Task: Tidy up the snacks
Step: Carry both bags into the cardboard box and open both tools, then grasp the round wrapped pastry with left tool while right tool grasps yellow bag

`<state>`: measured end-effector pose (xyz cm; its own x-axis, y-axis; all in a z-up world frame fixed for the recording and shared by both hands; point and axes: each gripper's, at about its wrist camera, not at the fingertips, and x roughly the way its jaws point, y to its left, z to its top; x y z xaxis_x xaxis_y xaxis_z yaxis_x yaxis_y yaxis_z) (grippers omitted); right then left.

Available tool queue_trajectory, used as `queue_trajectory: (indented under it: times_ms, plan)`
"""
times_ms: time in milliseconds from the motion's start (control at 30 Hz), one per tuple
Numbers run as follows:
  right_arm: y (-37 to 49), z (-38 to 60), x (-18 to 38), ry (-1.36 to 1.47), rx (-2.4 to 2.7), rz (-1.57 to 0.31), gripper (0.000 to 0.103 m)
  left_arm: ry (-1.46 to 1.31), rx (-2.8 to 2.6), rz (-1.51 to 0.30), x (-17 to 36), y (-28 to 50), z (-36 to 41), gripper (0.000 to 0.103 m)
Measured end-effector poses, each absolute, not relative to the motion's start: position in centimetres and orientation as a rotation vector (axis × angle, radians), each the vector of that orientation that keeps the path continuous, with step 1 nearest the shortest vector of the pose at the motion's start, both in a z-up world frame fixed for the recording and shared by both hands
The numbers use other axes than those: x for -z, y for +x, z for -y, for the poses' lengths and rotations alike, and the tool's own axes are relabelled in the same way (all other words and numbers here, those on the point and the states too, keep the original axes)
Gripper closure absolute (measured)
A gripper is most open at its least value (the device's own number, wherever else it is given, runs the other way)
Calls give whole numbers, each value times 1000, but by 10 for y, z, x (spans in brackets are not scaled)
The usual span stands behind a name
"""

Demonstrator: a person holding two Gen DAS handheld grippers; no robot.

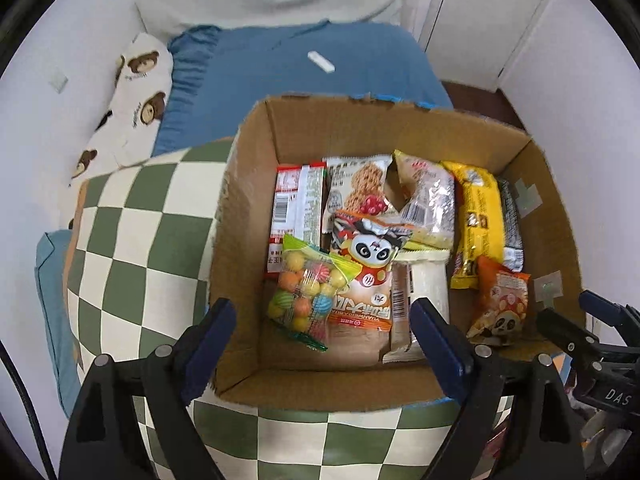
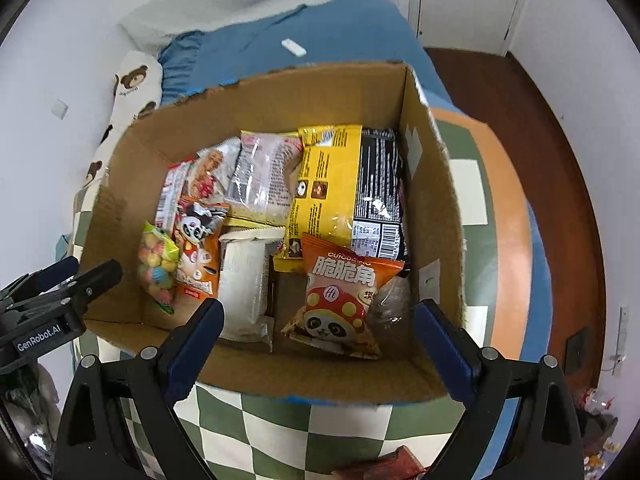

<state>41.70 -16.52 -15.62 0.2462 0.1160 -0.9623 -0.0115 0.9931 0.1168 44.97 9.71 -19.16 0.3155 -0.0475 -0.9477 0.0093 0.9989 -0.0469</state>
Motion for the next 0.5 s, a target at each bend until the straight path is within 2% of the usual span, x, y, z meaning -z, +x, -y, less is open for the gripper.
queue_trajectory:
  times_ms: [500]
  plan:
    - [348,156,91,15,-96,-1103,5,-16,54,-1046,131,378,-92,14]
